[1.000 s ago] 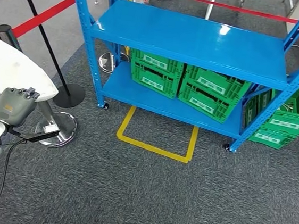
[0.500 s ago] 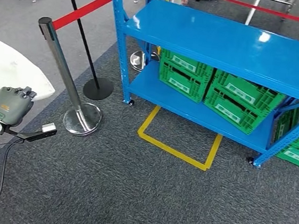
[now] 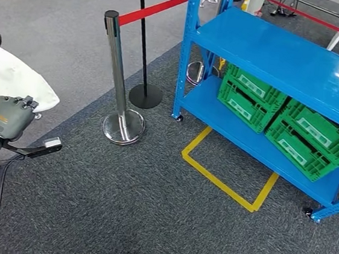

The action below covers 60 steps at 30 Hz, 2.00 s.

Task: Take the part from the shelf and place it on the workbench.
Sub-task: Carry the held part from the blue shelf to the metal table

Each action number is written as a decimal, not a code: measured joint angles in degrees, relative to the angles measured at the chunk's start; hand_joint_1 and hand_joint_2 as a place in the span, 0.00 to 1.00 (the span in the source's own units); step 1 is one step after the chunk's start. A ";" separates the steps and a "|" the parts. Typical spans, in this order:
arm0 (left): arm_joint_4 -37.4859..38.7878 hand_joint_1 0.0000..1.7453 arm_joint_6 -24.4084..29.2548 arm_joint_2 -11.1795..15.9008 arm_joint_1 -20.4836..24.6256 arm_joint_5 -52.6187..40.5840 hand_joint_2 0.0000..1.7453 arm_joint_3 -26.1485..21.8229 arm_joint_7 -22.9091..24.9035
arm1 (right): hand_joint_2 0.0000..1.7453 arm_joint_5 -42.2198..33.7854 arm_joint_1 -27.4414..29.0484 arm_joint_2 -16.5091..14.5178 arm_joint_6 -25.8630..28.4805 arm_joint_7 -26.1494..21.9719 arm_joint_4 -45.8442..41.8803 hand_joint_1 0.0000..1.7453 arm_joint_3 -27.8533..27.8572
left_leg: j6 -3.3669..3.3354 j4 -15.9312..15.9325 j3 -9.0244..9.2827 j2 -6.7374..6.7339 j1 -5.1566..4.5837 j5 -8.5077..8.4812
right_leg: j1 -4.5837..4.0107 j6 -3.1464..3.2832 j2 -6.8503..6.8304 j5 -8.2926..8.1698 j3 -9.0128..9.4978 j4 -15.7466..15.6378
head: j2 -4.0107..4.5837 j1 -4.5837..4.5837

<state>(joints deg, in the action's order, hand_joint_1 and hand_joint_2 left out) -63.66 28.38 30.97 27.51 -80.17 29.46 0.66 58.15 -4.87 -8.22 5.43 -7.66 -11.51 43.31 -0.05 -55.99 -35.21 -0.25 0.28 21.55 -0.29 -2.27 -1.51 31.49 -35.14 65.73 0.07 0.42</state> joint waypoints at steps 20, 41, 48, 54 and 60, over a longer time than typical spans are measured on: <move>-0.11 1.00 -3.02 0.73 2.75 4.88 1.00 1.02 -2.87 | 0.00 -0.60 0.43 -0.14 0.03 -0.40 0.01 0.00 0.03 | 3.16 -14.50 -7.52 0.48 0.32 4.65 | 0.51 2.51 -1.24 -5.82 2.27 -7.38 | 0.00 1.04; -0.55 1.00 -4.60 0.83 5.67 7.32 1.00 2.25 -4.27 | 0.00 -0.90 1.14 -0.29 0.83 -0.88 0.07 0.00 0.05 | 1.22 -0.48 -1.16 8.06 0.33 -0.87 | 0.79 0.78 5.69 -5.47 1.86 -6.50 | 0.00 0.81; -1.34 1.00 -4.36 2.51 3.94 8.25 1.00 2.13 -4.09 | 0.00 -0.52 1.13 -0.55 1.32 -0.81 0.06 0.00 0.05 | 2.53 -15.68 -8.59 1.07 0.18 6.62 | 0.43 2.59 0.56 -6.02 1.88 -7.03 | 0.00 1.43; -2.13 1.00 -4.25 3.59 2.70 8.44 1.00 1.47 -4.09 | 0.00 -0.55 1.15 -1.18 2.14 -0.78 0.06 0.00 0.04 | 1.86 -2.22 -0.52 -4.47 -0.41 0.81 | -0.15 2.02 -4.04 -5.38 2.29 -6.94 | 0.00 1.48; -2.80 1.00 -4.16 4.33 2.10 8.57 1.00 0.73 -4.10 | 0.00 -0.56 1.18 -1.52 2.40 -0.83 0.07 0.00 0.03 | -0.17 -0.45 0.01 -1.31 -0.30 0.47 | -0.13 0.47 -2.59 -2.24 1.21 -3.21 | 0.00 1.25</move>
<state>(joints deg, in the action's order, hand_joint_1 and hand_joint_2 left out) -66.46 24.21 35.30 29.60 -71.60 30.20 -3.44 57.59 -3.69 -9.74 7.84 -8.49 -11.45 43.34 -0.22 -56.44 -35.20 -1.56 -0.02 22.02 -0.42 -1.79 -4.11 29.25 -33.93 62.52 0.07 1.67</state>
